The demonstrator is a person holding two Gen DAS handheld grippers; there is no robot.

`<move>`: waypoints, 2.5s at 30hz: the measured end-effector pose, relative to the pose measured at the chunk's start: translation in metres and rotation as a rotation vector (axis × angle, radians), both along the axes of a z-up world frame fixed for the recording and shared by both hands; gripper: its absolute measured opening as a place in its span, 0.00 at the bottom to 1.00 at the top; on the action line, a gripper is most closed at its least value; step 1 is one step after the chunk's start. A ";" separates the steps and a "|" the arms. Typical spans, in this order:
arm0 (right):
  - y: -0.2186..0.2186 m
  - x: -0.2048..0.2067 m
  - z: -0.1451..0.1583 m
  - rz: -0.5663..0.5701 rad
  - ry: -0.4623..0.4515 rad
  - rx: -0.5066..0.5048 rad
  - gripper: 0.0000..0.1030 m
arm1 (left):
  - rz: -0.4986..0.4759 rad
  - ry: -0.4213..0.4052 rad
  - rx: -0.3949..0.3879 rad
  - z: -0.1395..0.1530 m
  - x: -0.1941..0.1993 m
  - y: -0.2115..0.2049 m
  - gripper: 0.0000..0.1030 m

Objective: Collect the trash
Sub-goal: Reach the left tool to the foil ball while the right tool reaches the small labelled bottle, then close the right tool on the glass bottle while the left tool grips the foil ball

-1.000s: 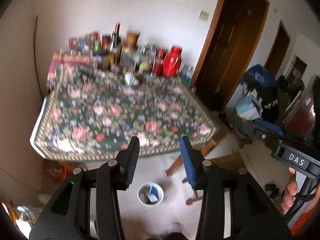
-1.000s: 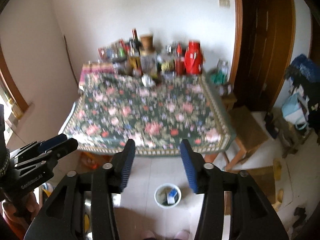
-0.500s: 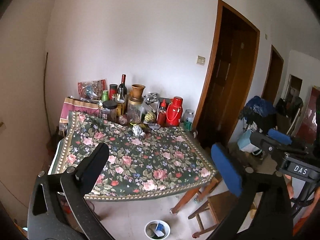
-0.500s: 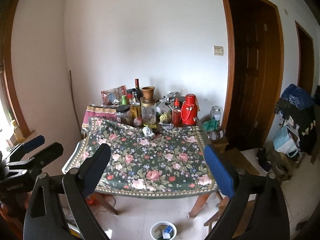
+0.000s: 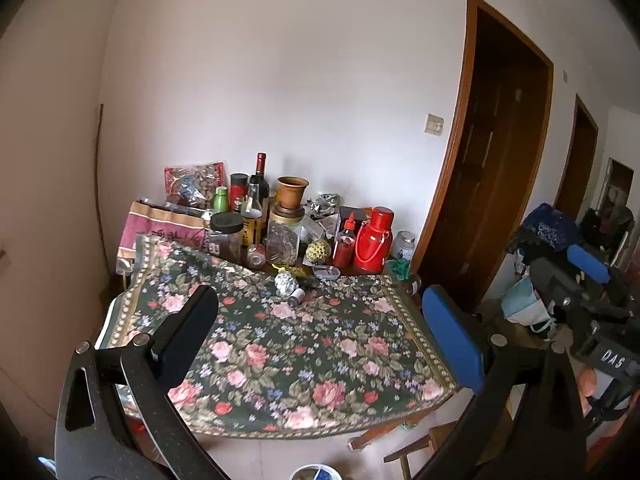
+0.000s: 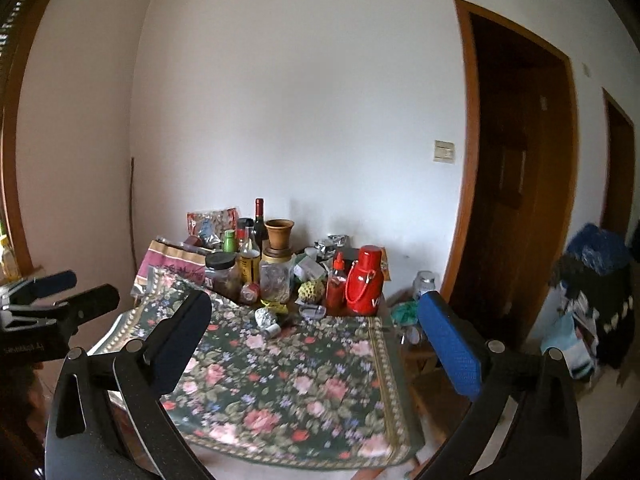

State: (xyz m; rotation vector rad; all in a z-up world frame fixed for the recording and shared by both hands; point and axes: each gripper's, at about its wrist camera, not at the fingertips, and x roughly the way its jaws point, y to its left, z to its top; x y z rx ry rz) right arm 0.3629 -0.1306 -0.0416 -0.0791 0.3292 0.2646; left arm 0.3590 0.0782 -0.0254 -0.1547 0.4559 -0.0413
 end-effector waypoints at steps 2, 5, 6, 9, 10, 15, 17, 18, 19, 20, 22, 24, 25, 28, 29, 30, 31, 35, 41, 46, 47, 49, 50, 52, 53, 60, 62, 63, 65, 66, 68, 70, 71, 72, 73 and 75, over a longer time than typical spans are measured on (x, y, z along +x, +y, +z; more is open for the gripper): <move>-0.004 0.017 -0.001 0.036 0.014 -0.015 1.00 | 0.013 0.009 -0.014 0.002 0.019 -0.007 0.99; -0.011 0.041 -0.002 0.077 0.024 -0.035 1.00 | 0.048 0.001 -0.035 0.002 0.040 -0.017 0.99; -0.014 0.049 -0.002 0.085 0.029 -0.038 1.00 | 0.064 0.002 -0.035 0.002 0.049 -0.021 0.99; -0.022 0.069 -0.005 0.110 0.043 -0.022 1.00 | 0.095 0.015 -0.026 -0.001 0.072 -0.030 0.99; -0.024 0.076 -0.006 0.116 0.051 -0.013 1.00 | 0.106 0.016 -0.021 -0.002 0.079 -0.033 0.99; -0.028 0.116 -0.016 0.126 0.119 0.028 1.00 | 0.122 0.046 -0.013 -0.009 0.113 -0.032 0.99; -0.026 0.135 -0.023 0.124 0.159 0.042 1.00 | 0.133 0.060 -0.011 -0.013 0.127 -0.025 0.99; -0.023 0.145 -0.027 0.117 0.186 0.046 1.00 | 0.141 0.063 -0.011 -0.015 0.132 -0.021 0.99; -0.020 0.155 -0.032 0.105 0.214 0.050 1.00 | 0.149 0.066 -0.012 -0.017 0.138 -0.016 0.99; -0.019 0.163 -0.037 0.095 0.234 0.054 1.00 | 0.158 0.068 -0.013 -0.019 0.146 -0.009 0.99; -0.012 0.180 -0.048 0.070 0.282 0.064 1.00 | 0.172 0.063 -0.011 -0.022 0.158 0.002 0.99; -0.006 0.194 -0.058 0.038 0.317 0.068 1.00 | 0.184 0.051 -0.010 -0.026 0.173 0.017 0.99; -0.002 0.203 -0.063 0.019 0.341 0.067 1.00 | 0.183 0.045 -0.010 -0.027 0.180 0.024 0.99; 0.018 0.231 -0.082 -0.006 0.419 0.067 1.00 | 0.180 0.041 0.015 -0.031 0.206 0.046 0.99; 0.024 0.239 -0.088 -0.010 0.440 0.065 1.00 | 0.176 0.044 0.028 -0.033 0.215 0.054 0.99; 0.032 0.249 -0.096 -0.013 0.468 0.060 1.00 | 0.168 0.049 0.036 -0.036 0.224 0.061 0.99; 0.039 0.258 -0.103 -0.016 0.491 0.054 1.00 | 0.160 0.058 0.039 -0.040 0.233 0.070 0.99; 0.070 0.297 -0.142 -0.026 0.617 0.062 0.99 | 0.131 0.124 0.025 -0.060 0.268 0.100 0.99; 0.116 0.350 -0.220 -0.022 0.861 0.140 0.76 | 0.109 0.248 -0.012 -0.103 0.309 0.139 0.99; 0.139 0.375 -0.269 -0.077 0.996 0.162 0.57 | 0.084 0.332 -0.037 -0.133 0.329 0.157 0.99; 0.143 0.377 -0.272 -0.080 1.002 0.154 0.54 | 0.082 0.346 -0.038 -0.138 0.331 0.159 0.99; 0.153 0.379 -0.278 -0.084 1.007 0.120 0.53 | 0.079 0.366 -0.045 -0.146 0.335 0.162 0.99; 0.157 0.380 -0.281 -0.085 1.009 0.105 0.50 | 0.074 0.377 -0.055 -0.151 0.336 0.164 0.99; 0.166 0.379 -0.285 -0.086 1.014 0.055 0.47 | 0.063 0.391 -0.072 -0.157 0.339 0.166 0.99; 0.169 0.379 -0.288 -0.089 1.017 0.034 0.46 | 0.060 0.394 -0.073 -0.159 0.340 0.166 0.99; 0.171 0.369 -0.294 -0.082 1.002 -0.019 0.31 | 0.044 0.404 -0.099 -0.174 0.351 0.158 0.99; 0.167 0.368 -0.294 -0.067 0.994 -0.020 0.25 | 0.031 0.425 -0.105 -0.182 0.358 0.151 0.99; 0.163 0.366 -0.293 -0.054 0.995 -0.012 0.25 | 0.023 0.441 -0.107 -0.186 0.363 0.147 0.99; 0.153 0.365 -0.292 -0.055 0.997 -0.022 0.25 | 0.006 0.463 -0.108 -0.193 0.372 0.137 0.99; 0.144 0.362 -0.289 -0.055 0.995 -0.020 0.25 | -0.004 0.471 -0.107 -0.196 0.377 0.131 0.99; 0.122 0.356 -0.284 -0.061 0.994 -0.001 0.25 | -0.031 0.488 -0.105 -0.203 0.389 0.119 0.99; 0.100 0.344 -0.275 -0.076 0.986 0.010 0.25 | -0.058 0.504 -0.111 -0.210 0.400 0.109 0.99; 0.090 0.341 -0.273 -0.085 0.982 0.012 0.25 | -0.070 0.512 -0.114 -0.214 0.405 0.104 0.99; 0.078 0.336 -0.268 -0.098 0.979 0.016 0.25 | -0.083 0.524 -0.118 -0.219 0.411 0.098 0.99; 0.068 0.334 -0.265 -0.109 0.977 0.023 0.25 | -0.099 0.536 -0.124 -0.224 0.417 0.092 0.99; 0.045 0.325 -0.258 -0.141 0.974 0.044 0.25 | -0.124 0.561 -0.134 -0.238 0.427 0.084 0.99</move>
